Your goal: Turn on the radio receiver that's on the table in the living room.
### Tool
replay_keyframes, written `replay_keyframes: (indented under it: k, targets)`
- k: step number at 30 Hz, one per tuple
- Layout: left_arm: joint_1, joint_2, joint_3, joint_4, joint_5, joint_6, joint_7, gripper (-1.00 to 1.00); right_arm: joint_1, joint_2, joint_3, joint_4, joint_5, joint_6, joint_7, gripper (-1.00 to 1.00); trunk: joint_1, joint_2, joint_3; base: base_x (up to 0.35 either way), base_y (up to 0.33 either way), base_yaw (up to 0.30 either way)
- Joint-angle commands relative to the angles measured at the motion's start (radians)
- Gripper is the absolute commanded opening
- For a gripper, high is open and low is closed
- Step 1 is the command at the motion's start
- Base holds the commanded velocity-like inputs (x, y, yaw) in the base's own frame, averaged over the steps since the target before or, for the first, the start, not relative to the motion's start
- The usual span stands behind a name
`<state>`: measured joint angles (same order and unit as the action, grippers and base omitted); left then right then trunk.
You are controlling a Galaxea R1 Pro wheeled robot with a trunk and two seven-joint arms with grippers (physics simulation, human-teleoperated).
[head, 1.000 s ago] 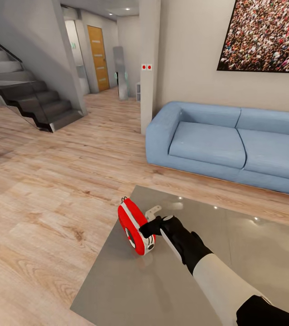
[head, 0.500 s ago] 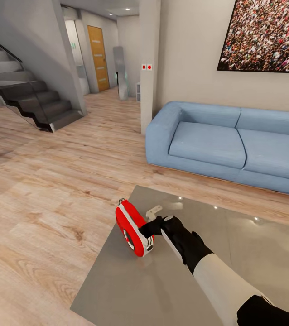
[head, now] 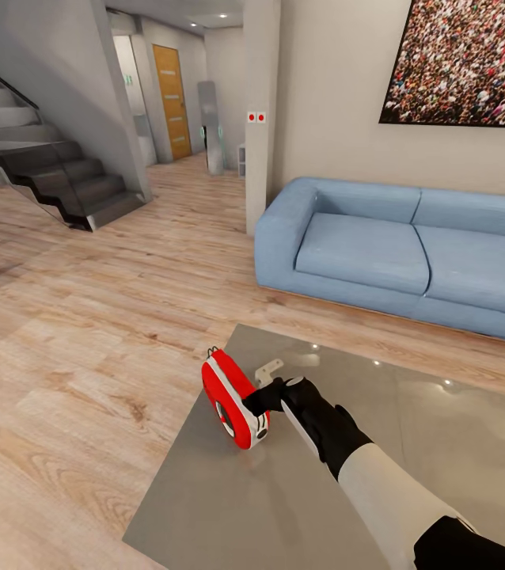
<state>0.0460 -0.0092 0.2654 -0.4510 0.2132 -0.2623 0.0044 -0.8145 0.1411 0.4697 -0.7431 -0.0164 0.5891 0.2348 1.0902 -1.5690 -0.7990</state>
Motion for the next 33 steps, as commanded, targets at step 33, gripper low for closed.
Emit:
replay_keyframes:
  k: [33]
  targets:
    - [0.000,0.011,-0.002,0.005,-0.011,0.002,-0.001,1.00,0.000,0.000,0.000,-0.001,0.001,0.000,0.009,-1.00,0.000,0.000,0.000,0.000,0.000,0.000]
